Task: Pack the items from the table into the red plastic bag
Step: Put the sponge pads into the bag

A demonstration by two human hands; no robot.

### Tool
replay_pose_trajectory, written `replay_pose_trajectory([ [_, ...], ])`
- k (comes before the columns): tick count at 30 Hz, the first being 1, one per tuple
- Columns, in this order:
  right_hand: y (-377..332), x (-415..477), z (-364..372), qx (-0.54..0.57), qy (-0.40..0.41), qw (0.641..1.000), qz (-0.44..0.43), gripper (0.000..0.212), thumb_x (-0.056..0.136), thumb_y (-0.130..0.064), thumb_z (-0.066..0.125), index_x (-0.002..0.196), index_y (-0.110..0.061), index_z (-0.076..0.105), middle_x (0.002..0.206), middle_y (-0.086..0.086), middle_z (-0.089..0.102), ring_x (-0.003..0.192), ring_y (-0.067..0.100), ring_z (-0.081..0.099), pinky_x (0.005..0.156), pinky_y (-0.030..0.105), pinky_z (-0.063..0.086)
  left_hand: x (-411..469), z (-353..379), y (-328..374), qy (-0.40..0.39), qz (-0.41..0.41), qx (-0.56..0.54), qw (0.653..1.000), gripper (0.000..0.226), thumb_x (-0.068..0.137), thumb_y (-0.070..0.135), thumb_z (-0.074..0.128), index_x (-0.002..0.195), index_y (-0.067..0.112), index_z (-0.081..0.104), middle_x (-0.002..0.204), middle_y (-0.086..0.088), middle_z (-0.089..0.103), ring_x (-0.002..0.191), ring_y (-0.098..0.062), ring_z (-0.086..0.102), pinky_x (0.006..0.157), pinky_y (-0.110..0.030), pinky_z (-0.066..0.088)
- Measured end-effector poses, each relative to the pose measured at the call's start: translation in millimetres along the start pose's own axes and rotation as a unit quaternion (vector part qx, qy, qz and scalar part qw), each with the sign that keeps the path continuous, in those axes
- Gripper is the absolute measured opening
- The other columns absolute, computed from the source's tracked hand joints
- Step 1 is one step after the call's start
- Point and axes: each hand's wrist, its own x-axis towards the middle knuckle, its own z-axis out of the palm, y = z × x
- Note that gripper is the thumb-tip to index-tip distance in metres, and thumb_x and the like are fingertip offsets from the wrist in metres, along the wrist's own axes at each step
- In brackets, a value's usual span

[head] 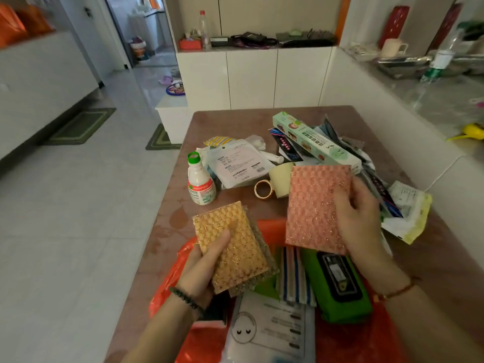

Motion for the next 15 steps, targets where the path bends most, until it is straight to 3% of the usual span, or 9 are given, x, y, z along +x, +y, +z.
replay_pose_trajectory([
  [1, -8.6, -20.6, 1.5, 0.056, -0.027, 0.998, 0.024, 0.021, 0.094, -0.022, 0.044, 0.09, -0.041, 0.051, 0.085, -0.02, 0.054, 0.074, -0.005, 0.055, 0.066, 0.012, 0.043, -1.6, 2.4, -4.7, -0.015, 0.002, 0.001, 1.0, 0.05, 0.066, 0.04, 0.071, 0.109, 0.021, 0.053, 0.106, -0.006, 0.066, 0.098, -0.023, 0.063, 0.08, -0.041, 0.052],
  [3, -4.5, -58.7, 15.0, 0.04, -0.1, 0.994, 0.029, 0.02, 0.093, -0.024, 0.046, 0.097, -0.043, 0.05, 0.093, -0.024, 0.056, 0.082, -0.017, 0.055, 0.071, 0.004, 0.043, -6.2, 9.4, -16.0, -0.058, -0.005, 0.013, 0.998, 0.058, 0.065, 0.044, 0.072, 0.115, 0.023, 0.05, 0.111, -0.003, 0.064, 0.1, -0.021, 0.063, 0.084, -0.04, 0.053],
  [5, 11.1, -86.5, 31.0, -0.008, -0.143, 0.988, 0.061, 0.026, 0.089, -0.034, 0.052, 0.114, -0.039, 0.047, 0.114, -0.014, 0.053, 0.101, -0.011, 0.05, 0.092, 0.018, 0.043, -10.4, 13.3, -27.6, -0.103, -0.001, 0.047, 0.994, 0.054, 0.068, 0.037, 0.072, 0.115, 0.021, 0.052, 0.111, -0.002, 0.065, 0.098, -0.021, 0.065, 0.081, -0.036, 0.055],
  [7, 20.9, -101.7, 37.2, 0.03, -0.183, 0.971, 0.148, 0.058, 0.076, -0.047, 0.06, 0.128, -0.041, 0.035, 0.13, -0.007, 0.044, 0.118, 0.005, 0.046, 0.101, 0.033, 0.043, -11.1, 12.0, -37.4, -0.126, 0.012, 0.083, 0.988, 0.059, 0.069, 0.032, 0.075, 0.12, 0.016, 0.05, 0.115, -0.008, 0.065, 0.102, -0.023, 0.065, 0.086, -0.037, 0.056],
  [9, 26.4, -111.1, 34.3, 0.083, -0.206, 0.946, 0.235, 0.073, 0.068, -0.044, 0.068, 0.13, -0.043, 0.03, 0.13, -0.007, 0.044, 0.117, 0.011, 0.047, 0.098, 0.036, 0.047, -12.9, 3.4, -45.8, -0.136, 0.011, 0.127, 0.983, 0.076, 0.066, 0.036, 0.076, 0.129, 0.014, 0.04, 0.121, -0.009, 0.06, 0.104, -0.022, 0.063, 0.089, -0.036, 0.054],
  [11, 33.8, -119.8, 27.2, 0.059, -0.179, 0.954, 0.235, 0.074, 0.069, -0.036, 0.074, 0.13, -0.039, 0.033, 0.124, -0.007, 0.046, 0.107, 0.007, 0.049, 0.088, 0.029, 0.05, -19.4, -9.7, -55.1, -0.151, 0.04, 0.226, 0.962, 0.075, 0.071, 0.038, 0.067, 0.133, 0.017, 0.031, 0.12, 0.003, 0.055, 0.098, -0.004, 0.058, 0.081, -0.018, 0.053],
  [13, 41.0, -122.3, 17.7, 0.029, -0.094, 0.971, 0.218, 0.068, 0.071, -0.029, 0.075, 0.128, -0.033, 0.037, 0.123, -0.005, 0.048, 0.103, 0.006, 0.051, 0.081, 0.023, 0.048, -29.5, -27.9, -65.0, -0.18, 0.103, 0.384, 0.899, 0.074, 0.076, 0.045, 0.064, 0.135, 0.03, 0.022, 0.119, 0.014, 0.051, 0.098, 0.003, 0.052, 0.079, -0.008, 0.047],
  [14, 45.0, -122.5, 12.3, 0.028, -0.056, 0.972, 0.226, 0.07, 0.072, -0.028, 0.074, 0.132, -0.028, 0.037, 0.127, -0.002, 0.049, 0.108, 0.01, 0.052, 0.083, 0.027, 0.049, -34.8, -39.5, -67.8, -0.211, 0.117, 0.473, 0.847, 0.077, 0.071, 0.055, 0.062, 0.133, 0.037, 0.02, 0.126, 0.015, 0.049, 0.104, 0.003, 0.051, 0.086, -0.008, 0.043],
  [15, 51.2, -123.0, 7.8, 0.037, -0.034, 0.968, 0.244, 0.074, 0.073, -0.028, 0.074, 0.136, -0.024, 0.035, 0.133, 0.001, 0.048, 0.114, 0.017, 0.051, 0.089, 0.035, 0.05, -36.9, -54.5, -74.0, -0.249, 0.14, 0.577, 0.766, 0.08, 0.067, 0.064, 0.059, 0.133, 0.041, 0.021, 0.131, 0.015, 0.048, 0.113, 0.0, 0.049, 0.094, -0.012, 0.039],
])
